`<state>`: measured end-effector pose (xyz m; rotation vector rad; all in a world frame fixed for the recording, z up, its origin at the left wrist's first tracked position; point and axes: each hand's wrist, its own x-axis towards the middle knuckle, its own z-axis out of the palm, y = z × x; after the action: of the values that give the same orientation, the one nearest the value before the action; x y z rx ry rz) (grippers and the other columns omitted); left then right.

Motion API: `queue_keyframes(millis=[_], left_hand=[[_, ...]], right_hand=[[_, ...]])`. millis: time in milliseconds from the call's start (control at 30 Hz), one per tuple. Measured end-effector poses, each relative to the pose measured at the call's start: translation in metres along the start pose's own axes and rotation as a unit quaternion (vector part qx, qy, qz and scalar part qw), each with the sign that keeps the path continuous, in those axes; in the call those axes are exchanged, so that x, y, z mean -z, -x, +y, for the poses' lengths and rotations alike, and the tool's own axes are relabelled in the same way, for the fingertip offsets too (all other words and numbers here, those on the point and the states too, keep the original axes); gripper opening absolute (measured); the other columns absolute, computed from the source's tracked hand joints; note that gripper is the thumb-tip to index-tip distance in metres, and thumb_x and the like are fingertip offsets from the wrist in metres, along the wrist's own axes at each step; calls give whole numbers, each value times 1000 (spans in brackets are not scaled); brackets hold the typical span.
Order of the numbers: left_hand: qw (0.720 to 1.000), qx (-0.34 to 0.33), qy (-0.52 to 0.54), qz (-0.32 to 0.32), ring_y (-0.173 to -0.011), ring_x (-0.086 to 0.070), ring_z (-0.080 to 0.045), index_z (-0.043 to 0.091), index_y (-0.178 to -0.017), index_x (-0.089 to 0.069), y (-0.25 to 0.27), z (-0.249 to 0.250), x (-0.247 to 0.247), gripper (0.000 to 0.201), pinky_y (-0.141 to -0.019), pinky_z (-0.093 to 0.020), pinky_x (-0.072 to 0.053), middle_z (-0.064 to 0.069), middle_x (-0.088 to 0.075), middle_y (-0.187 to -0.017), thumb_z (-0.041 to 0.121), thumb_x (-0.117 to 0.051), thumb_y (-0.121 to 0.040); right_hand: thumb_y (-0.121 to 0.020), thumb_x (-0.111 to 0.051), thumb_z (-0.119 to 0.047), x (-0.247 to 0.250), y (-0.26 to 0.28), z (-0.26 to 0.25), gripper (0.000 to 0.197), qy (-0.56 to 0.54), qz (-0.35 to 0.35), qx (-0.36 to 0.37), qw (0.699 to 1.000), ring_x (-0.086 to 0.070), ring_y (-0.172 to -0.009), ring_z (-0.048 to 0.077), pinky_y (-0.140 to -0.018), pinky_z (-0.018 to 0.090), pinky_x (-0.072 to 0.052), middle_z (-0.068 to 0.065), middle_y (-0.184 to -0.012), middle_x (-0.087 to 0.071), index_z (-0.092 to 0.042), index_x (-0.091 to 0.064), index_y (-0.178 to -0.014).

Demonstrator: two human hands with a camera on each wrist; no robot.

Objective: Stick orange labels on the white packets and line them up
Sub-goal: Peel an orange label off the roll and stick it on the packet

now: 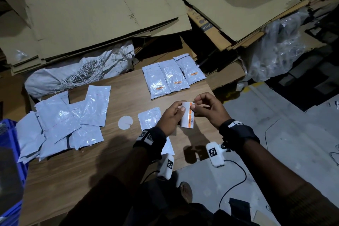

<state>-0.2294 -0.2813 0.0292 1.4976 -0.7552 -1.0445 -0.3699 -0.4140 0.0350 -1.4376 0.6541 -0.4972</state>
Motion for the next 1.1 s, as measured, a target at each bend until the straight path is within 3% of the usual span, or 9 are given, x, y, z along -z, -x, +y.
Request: queue_keyframes(millis=[100, 167, 233, 367, 533, 600, 833, 1000, 1100], left_hand=[[1000, 3, 10, 27, -90, -69, -12, 15, -130, -56, -2, -3, -1, 25, -77, -23, -57, -4, -69, -108, 21, -46, -109], [999, 5, 14, 29, -88, -69, -7, 16, -128, -57, -2, -2, -1, 24, -79, -23, -57, 0, -70, -106, 22, -46, -109], [1000, 4, 8, 23, -85, -69, -5, 12, -125, -60, -2, -2, -1, 24, -81, -24, -57, -1, -70, -104, 22, -45, -109], [1000, 8, -9, 19, -86, -67, -19, 2, -114, -66, -2, -3, 0, 32, -85, -36, -56, -11, -70, -99, 26, -46, -109], [999, 7, -18, 29, -88, -68, -20, -1, -116, -66, -5, -7, 2, 42, -85, -39, -56, -12, -73, -103, 37, -53, -103], [999, 6, -19, 32, -88, -69, -19, 2, -114, -66, -5, -7, 2, 45, -87, -43, -56, -9, -73, -101, 42, -55, -98], [998, -7, -9, 69, -84, -68, -19, 7, -104, -68, -8, -9, -5, 28, -83, -42, -55, -6, -72, -93, 33, -60, -101], [996, -19, -16, 90, -80, -66, -19, -6, -103, -65, -8, -10, -7, 47, -76, -39, -54, -10, -70, -90, 40, -62, -95], [996, -20, -20, 88, -80, -67, -19, -7, -102, -65, -8, -12, -6, 44, -77, -40, -54, -10, -71, -89, 37, -62, -97]], right_hand=[[-88, -78, -3, -3, 4, 3, 26, 28, 17, 29, 999, -69, -85, 22, -84, 45, -62, 8, -97, -67, -5, -63, -109], [-86, -79, -10, -5, 7, 3, 22, 87, 32, 62, 994, -71, -89, 22, -84, 46, -62, 3, -97, -72, -13, -67, -104], [-85, -77, -6, -9, 11, 3, 16, 148, 57, 105, 982, -71, -90, 17, -84, 43, -62, 0, -94, -72, -13, -69, -97], [-84, -76, -4, -16, 16, 3, 12, 192, 88, 145, 967, -72, -86, 14, -77, 40, -63, -4, -91, -69, -14, -70, -88], [-84, -78, -6, -19, 22, 6, 12, 234, 94, 162, 954, -69, -86, 7, -76, 17, -54, -2, -92, -70, -10, -71, -92], [-84, -78, -8, -19, 22, 5, 12, 245, 100, 159, 951, -69, -86, 4, -73, 15, -54, -3, -93, -69, -11, -71, -93], [-83, -75, -7, -24, 23, 4, 9, 277, 121, 180, 936, -66, -82, 8, -64, 21, -58, -1, -89, -66, -8, -70, -90], [-83, -68, -10, -26, 22, 6, 2, 294, 122, 206, 925, -62, -74, 15, -64, 32, -58, 0, -82, -62, -8, -69, -82], [-82, -65, -13, -28, 22, 7, 8, 298, 120, 207, 924, -61, -69, 14, -62, 28, -55, 0, -79, -61, -9, -68, -77]])
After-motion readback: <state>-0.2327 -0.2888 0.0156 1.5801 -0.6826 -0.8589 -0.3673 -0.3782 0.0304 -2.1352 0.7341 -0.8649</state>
